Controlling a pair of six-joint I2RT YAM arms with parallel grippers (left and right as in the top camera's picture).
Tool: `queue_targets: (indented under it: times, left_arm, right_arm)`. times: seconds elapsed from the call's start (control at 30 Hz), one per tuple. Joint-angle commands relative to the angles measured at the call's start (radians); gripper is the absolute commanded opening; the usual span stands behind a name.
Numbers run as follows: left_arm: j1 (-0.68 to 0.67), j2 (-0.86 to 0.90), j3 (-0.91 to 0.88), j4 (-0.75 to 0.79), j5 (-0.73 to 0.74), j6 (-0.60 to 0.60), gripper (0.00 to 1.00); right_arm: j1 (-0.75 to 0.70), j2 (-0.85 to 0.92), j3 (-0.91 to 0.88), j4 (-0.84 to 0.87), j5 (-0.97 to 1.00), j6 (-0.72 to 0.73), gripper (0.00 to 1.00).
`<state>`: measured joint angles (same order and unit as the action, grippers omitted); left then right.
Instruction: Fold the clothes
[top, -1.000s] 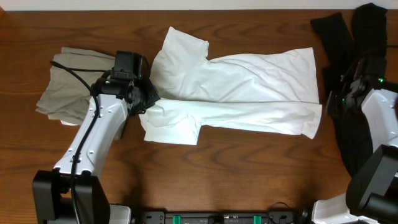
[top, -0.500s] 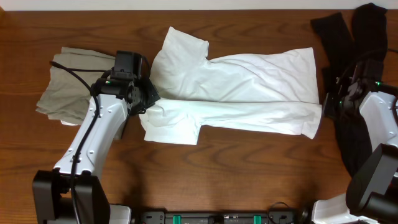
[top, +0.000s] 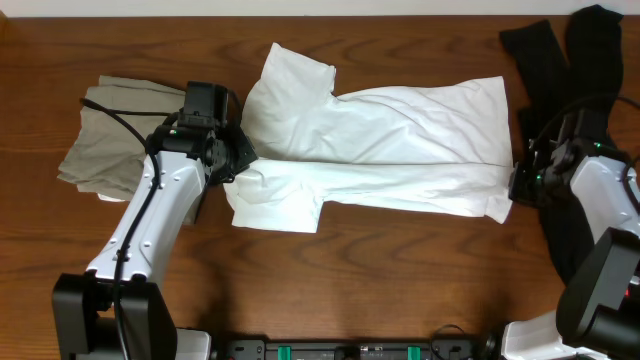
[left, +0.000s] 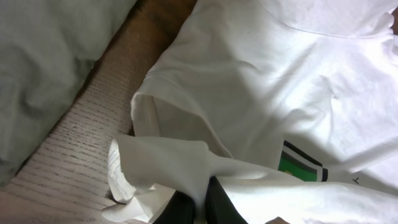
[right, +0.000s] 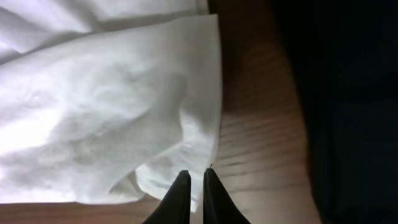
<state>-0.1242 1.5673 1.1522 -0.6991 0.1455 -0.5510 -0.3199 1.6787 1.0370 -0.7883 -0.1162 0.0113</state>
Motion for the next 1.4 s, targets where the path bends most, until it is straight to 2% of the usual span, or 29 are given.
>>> queue_targets:
  times: [0.0,0.4,0.57,0.7,0.77,0.93,1.2,1.37]
  left_arm:
    - [0.007,0.001,0.002,-0.003,-0.023,-0.008,0.07]
    - [0.007,0.004,0.002,0.013,-0.024,-0.008,0.06]
    - [0.007,0.014,0.002,0.024,-0.024,-0.008,0.07]
    - [0.007,0.031,-0.003,0.023,-0.023,-0.008,0.07]
    - [0.007,0.040,-0.006,0.016,-0.023,-0.009,0.25]
    - [-0.009,0.059,-0.006,-0.002,-0.023,-0.008,0.26]
    - [-0.033,0.062,-0.006,-0.004,-0.023,-0.008,0.26]
    - [-0.032,0.062,-0.006,-0.057,-0.023,-0.008,0.27]
  right_arm:
    - [-0.008,0.008,-0.038,0.039,-0.055,0.003,0.08]
    - [-0.006,0.008,-0.221,0.280,-0.083,0.003,0.08]
    - [-0.006,0.008,-0.227,0.283,-0.027,0.004,0.08]
    - [-0.009,0.008,-0.227,0.280,0.087,0.064,0.08]
    - [-0.010,0.008,-0.227,0.280,0.108,0.064,0.09]
    - [-0.029,0.008,-0.227,0.270,0.196,0.111,0.08]
    - [-0.072,0.008,-0.227,0.260,0.187,0.121,0.08]
    - [-0.072,0.008,-0.227,0.257,0.187,0.123,0.08]
